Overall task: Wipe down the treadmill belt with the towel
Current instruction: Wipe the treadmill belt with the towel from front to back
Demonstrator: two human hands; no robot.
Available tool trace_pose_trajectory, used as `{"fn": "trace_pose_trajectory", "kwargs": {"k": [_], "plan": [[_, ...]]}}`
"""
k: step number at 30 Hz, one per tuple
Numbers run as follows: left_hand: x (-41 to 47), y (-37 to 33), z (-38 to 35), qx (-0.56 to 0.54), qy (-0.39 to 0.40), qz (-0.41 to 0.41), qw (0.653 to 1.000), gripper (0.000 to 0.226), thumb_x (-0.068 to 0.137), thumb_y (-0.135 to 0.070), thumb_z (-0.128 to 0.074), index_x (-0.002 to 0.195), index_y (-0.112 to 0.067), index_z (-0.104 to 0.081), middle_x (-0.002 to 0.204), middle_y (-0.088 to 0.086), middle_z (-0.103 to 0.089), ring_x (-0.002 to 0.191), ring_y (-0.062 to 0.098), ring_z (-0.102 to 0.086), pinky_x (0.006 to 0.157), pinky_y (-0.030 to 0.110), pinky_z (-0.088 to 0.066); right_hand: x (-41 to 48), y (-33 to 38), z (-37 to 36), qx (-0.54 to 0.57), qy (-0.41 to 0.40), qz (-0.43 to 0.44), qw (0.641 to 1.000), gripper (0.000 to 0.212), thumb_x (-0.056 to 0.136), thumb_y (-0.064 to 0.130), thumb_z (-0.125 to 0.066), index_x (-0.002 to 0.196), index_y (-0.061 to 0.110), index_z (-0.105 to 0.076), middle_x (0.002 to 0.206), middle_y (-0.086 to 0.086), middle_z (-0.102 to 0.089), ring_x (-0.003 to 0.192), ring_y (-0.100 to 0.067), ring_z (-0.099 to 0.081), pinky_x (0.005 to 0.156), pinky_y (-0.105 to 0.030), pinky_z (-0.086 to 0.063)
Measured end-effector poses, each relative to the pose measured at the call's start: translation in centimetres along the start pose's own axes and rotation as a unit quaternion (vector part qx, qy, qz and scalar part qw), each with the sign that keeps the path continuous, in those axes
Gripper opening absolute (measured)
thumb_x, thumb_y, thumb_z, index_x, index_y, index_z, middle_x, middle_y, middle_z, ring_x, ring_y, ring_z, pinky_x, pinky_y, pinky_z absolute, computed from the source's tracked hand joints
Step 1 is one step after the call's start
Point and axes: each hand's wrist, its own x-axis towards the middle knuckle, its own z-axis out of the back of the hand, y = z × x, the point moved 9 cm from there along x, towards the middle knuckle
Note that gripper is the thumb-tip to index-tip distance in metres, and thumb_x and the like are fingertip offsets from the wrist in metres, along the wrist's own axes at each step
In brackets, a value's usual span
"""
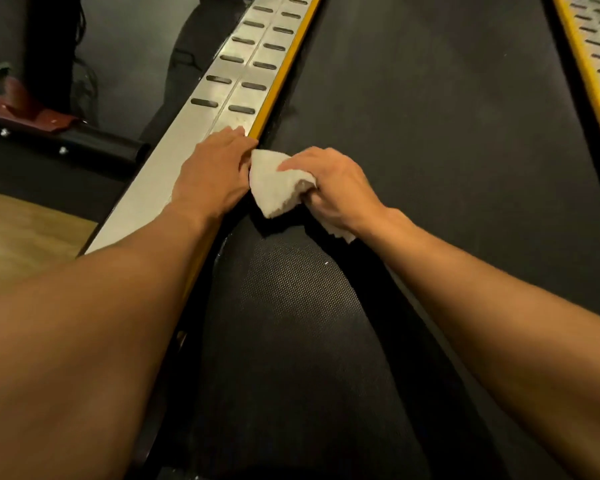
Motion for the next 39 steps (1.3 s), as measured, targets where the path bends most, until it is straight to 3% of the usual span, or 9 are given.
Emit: {"fn": "trace_pose_trajectory", "kwargs": {"k": [3,8,15,20,23,27,30,34,39], "plan": [[-0.1,0.0,0.2,-0.005,0.001,0.005,1.000,0.037,0.100,-0.025,-0.046,0.135,-0.015,-0.052,0.141,0.008,-0.050,0.131,0.028,-0.044,0.108,0.044,-0.036,-1.3,1.9,-1.7,-0.070,0.017,-0.016,0.997,0.050,0.074,0.006,-0.057,0.117,0.032,-0.064,0.119,0.002,-0.063,0.100,-0.029,-0.056,0.077,-0.037,-0.040],[-0.3,0.0,0.2,-0.001,-0.008,0.009,1.000,0.040,0.097,-0.028,-0.051,0.135,-0.018,-0.051,0.139,0.007,-0.051,0.126,0.028,-0.049,0.104,0.043,-0.041,-7.1,8.1,-2.2,-0.042,0.150,0.157,0.975,0.051,0.080,0.006,-0.061,0.123,0.033,-0.059,0.124,0.006,-0.059,0.098,-0.021,-0.052,0.074,-0.038,-0.042],[-0.4,0.1,-0.2,0.021,0.002,0.014,1.000,0.044,0.095,-0.032,-0.055,0.138,-0.023,-0.049,0.148,0.003,-0.044,0.134,0.027,-0.043,0.108,0.046,-0.037,-3.1,5.1,-1.8,-0.021,0.046,0.045,0.998,0.044,0.077,0.004,-0.064,0.112,0.030,-0.066,0.115,0.005,-0.064,0.092,-0.025,-0.055,0.074,-0.048,-0.046],[-1.5,-0.6,-0.2,0.012,0.023,-0.019,0.999,0.045,0.093,-0.028,-0.059,0.138,-0.022,-0.051,0.150,0.001,-0.041,0.138,0.023,-0.039,0.112,0.041,-0.032,-10.3,8.0,-1.7,0.010,0.124,0.147,0.981,0.052,0.068,-0.001,-0.061,0.112,0.027,-0.067,0.119,0.003,-0.063,0.096,-0.023,-0.057,0.070,-0.034,-0.036],[-3.7,-0.7,-0.2,0.007,0.040,-0.001,0.999,0.053,0.094,-0.022,-0.058,0.144,-0.020,-0.043,0.154,0.002,-0.034,0.141,0.023,-0.033,0.114,0.039,-0.028,-9.4,6.9,0.3,0.073,0.105,0.104,0.986,0.054,0.065,0.002,-0.047,0.109,0.027,-0.068,0.118,0.003,-0.065,0.099,-0.025,-0.060,0.079,-0.042,-0.047],[-7.9,-0.2,0.2,0.018,0.052,0.043,0.998,0.055,0.098,-0.019,-0.049,0.150,-0.014,-0.031,0.158,0.007,-0.026,0.145,0.027,-0.024,0.117,0.037,-0.019,-6.0,4.2,1.0,0.046,0.017,0.014,0.999,0.055,0.065,-0.006,-0.055,0.110,0.024,-0.068,0.118,0.001,-0.065,0.095,-0.026,-0.060,0.082,-0.046,-0.049],[-10.7,-0.2,0.8,0.009,0.042,0.056,0.998,0.052,0.100,-0.020,-0.046,0.150,-0.014,-0.031,0.157,0.007,-0.028,0.144,0.027,-0.025,0.117,0.037,-0.019,-8.3,5.1,-0.8,0.021,0.036,-0.031,0.999,0.055,0.064,-0.008,-0.060,0.107,0.026,-0.070,0.120,0.002,-0.065,0.097,-0.028,-0.059,0.079,-0.038,-0.040],[-13.9,-0.5,0.8,0.032,0.082,0.022,0.996,0.055,0.097,-0.016,-0.049,0.149,-0.012,-0.032,0.159,0.008,-0.023,0.146,0.026,-0.019,0.118,0.032,-0.011,-14.6,9.8,-0.9,0.041,0.100,0.024,0.994,0.043,0.064,0.004,-0.064,0.101,0.025,-0.071,0.116,0.002,-0.067,0.095,-0.028,-0.061,0.074,-0.033,-0.030],[-15.1,-0.9,1.1,0.055,0.094,-0.012,0.994,0.058,0.093,-0.013,-0.054,0.148,-0.006,-0.035,0.159,0.012,-0.020,0.147,0.030,-0.016,0.119,0.035,-0.011,-11.6,7.1,1.4,0.054,0.025,-0.096,0.994,0.055,0.068,-0.005,-0.056,0.109,0.029,-0.068,0.119,0.007,-0.063,0.100,-0.024,-0.057,0.085,-0.042,-0.043]]}}
